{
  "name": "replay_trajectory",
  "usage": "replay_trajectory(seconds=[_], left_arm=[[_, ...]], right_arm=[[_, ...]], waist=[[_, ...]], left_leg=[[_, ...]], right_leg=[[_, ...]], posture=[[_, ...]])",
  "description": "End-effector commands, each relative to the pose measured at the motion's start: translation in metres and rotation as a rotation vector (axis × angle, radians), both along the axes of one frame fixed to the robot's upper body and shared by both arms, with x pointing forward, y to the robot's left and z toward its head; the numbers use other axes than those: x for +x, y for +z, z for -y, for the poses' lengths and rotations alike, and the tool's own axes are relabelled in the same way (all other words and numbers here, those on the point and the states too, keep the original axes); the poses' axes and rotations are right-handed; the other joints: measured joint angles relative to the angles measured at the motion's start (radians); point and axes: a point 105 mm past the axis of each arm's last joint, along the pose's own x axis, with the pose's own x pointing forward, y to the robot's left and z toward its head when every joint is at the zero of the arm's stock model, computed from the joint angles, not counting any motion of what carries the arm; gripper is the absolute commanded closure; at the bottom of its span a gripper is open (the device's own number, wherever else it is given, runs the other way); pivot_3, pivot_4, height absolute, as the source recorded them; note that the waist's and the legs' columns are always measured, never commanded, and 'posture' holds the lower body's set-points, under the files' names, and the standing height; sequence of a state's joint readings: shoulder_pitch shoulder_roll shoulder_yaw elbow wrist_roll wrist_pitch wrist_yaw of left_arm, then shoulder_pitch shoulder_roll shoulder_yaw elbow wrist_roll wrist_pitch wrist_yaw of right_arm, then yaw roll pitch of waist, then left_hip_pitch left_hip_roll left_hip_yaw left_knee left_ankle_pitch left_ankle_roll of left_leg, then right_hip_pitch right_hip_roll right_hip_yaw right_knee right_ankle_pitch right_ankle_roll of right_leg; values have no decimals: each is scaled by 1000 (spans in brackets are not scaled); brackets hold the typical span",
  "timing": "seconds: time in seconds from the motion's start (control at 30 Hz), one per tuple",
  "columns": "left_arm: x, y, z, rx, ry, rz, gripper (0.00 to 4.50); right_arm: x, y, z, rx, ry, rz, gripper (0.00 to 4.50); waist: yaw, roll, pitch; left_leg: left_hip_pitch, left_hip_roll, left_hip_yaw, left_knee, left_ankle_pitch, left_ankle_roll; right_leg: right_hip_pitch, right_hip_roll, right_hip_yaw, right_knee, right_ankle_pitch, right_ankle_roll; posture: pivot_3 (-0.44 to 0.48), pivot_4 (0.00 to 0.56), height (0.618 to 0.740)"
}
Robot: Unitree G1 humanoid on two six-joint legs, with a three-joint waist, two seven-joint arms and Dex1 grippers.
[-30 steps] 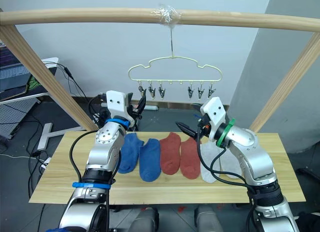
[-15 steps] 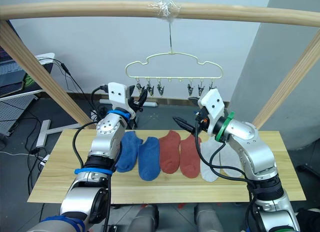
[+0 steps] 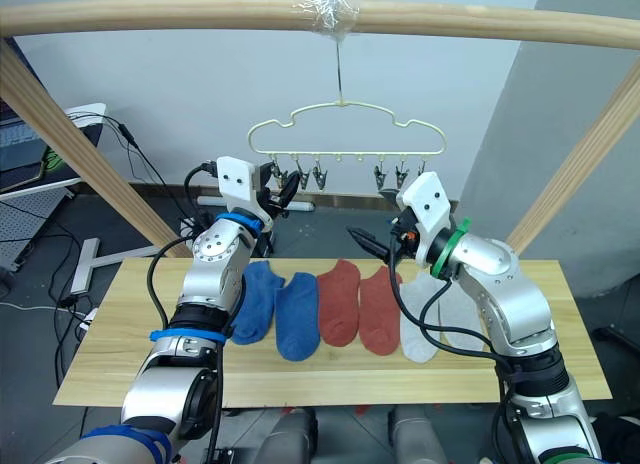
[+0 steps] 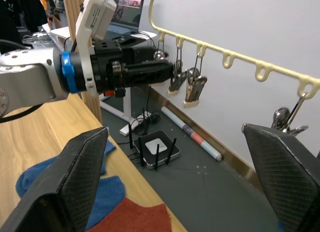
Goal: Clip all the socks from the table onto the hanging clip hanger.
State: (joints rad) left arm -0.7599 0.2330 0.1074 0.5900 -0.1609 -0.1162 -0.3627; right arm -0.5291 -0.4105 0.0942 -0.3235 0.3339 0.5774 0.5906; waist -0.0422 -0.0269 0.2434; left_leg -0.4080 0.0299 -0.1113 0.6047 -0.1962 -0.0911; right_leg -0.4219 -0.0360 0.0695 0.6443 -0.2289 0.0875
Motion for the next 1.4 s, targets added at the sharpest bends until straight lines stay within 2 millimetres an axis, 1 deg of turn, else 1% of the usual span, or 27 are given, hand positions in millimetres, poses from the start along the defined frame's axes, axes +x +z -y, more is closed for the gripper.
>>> replay_trajectory(seconds=[0.03,0.2,0.6,0.7,0.83,0.87,1.0,1.1,1.17,1.23,1.4], left_arm=[[-1,21,-2,-14,-6,66,1867],[0,25,-6,-6,7,78,1867],[0,28,-6,1,-6,88,1867],[-1,27,-6,2,-14,87,2381],[-1,25,-6,-1,-19,81,3563],[-1,25,-6,-1,-20,81,3783],[0,28,-4,-13,-22,87,4468],[-2,29,-4,-7,-25,89,4486],[-2,28,-5,12,-25,78,4486],[-1,27,-6,20,-25,63,4486],[-6,31,-4,21,-44,56,4486]], right_arm=[[-1,13,4,17,-7,41,0],[-1,13,4,18,-8,41,0],[1,14,4,18,-13,43,0],[2,14,3,22,-16,41,0],[2,14,4,24,-17,39,0],[2,14,4,24,-17,38,0],[4,12,4,19,-25,30,0],[7,-2,13,12,-63,-17,0],[11,-23,29,-11,-126,-76,0],[14,-39,43,-28,-182,-125,0],[14,-89,83,-96,-343,-280,0]], waist=[[0,0,0],[-1,0,0],[-3,0,1],[-3,0,1],[-3,0,1],[-3,0,1],[-3,0,1],[-3,0,1],[-2,0,1],[1,-1,1],[0,-1,5]], left_leg=[[0,0,0,0,0,0],[0,0,0,0,0,0],[0,0,0,0,0,0],[0,0,0,0,0,0],[0,0,0,0,0,0],[0,0,0,0,0,0],[0,0,0,0,0,0],[0,0,0,0,0,0],[-1,0,0,0,0,0],[-1,0,-1,0,0,0],[-1,0,-1,0,0,0]], right_leg=[[0,0,0,0,0,0],[0,0,0,0,0,0],[0,0,0,0,0,0],[0,0,0,0,0,0],[0,0,0,0,0,0],[0,0,0,0,0,0],[0,0,0,0,0,0],[0,0,0,0,0,0],[0,0,0,0,0,0],[0,0,-1,-1,0,0],[-1,0,0,0,0,0]], posture=[[-31,238,740],[-31,238,740],[-23,235,740],[-23,235,740],[-23,234,740],[-23,234,740],[-23,234,740],[-19,237,740],[-19,237,740],[-19,237,740],[-7,247,740]])
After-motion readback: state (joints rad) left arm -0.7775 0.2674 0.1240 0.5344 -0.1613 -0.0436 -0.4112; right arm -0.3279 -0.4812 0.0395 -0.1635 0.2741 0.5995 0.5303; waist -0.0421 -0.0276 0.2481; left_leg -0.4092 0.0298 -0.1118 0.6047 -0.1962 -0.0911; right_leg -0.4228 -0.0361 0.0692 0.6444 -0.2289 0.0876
